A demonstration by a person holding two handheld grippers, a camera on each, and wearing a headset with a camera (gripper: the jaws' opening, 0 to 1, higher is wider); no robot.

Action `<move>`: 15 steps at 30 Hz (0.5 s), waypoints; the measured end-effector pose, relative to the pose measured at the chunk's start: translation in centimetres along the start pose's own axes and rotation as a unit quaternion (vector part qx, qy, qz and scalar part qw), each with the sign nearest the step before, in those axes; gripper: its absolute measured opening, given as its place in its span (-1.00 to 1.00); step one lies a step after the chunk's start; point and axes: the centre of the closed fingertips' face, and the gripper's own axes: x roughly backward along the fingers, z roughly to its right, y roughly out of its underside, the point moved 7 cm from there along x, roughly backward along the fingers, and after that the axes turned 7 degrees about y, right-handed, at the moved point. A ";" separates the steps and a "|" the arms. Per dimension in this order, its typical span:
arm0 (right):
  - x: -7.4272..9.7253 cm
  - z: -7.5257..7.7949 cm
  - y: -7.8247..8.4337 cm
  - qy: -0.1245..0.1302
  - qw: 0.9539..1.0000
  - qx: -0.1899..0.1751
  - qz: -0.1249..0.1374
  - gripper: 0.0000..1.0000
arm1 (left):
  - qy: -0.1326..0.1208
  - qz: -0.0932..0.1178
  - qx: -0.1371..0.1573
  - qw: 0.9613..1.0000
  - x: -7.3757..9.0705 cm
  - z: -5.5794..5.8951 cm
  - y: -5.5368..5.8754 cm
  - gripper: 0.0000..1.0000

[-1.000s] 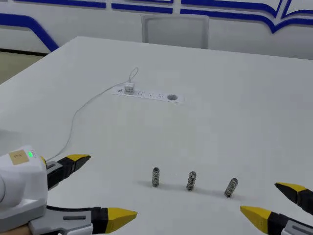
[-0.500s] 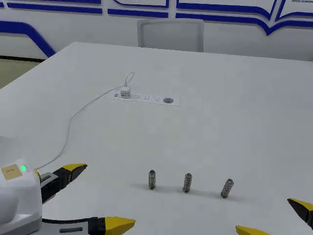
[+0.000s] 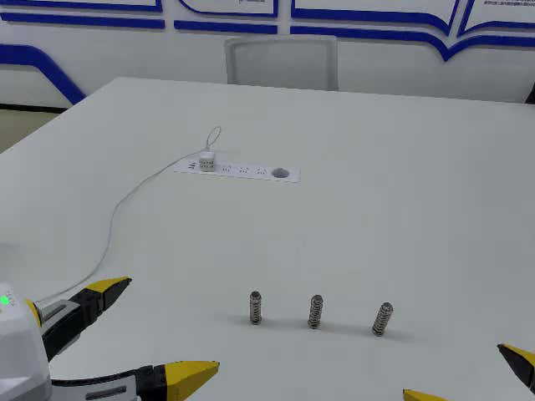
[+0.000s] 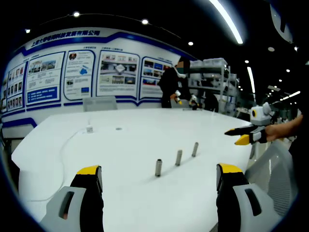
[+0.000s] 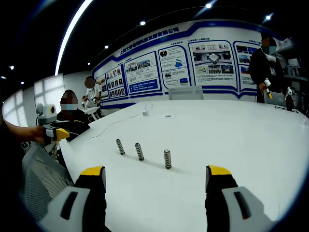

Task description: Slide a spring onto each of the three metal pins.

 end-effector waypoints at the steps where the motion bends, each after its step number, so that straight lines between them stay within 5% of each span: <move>1: 0.0 -0.1 0.0 -0.001 1.000 -0.002 0.002 0.72 | -0.003 0.002 -0.001 1.000 0.0 -0.1 0.0 1.00; 15: 0.1 -0.4 -0.4 -0.003 1.000 0.009 0.018 0.72 | -0.010 0.039 0.007 0.999 0.3 -0.2 -0.4 1.00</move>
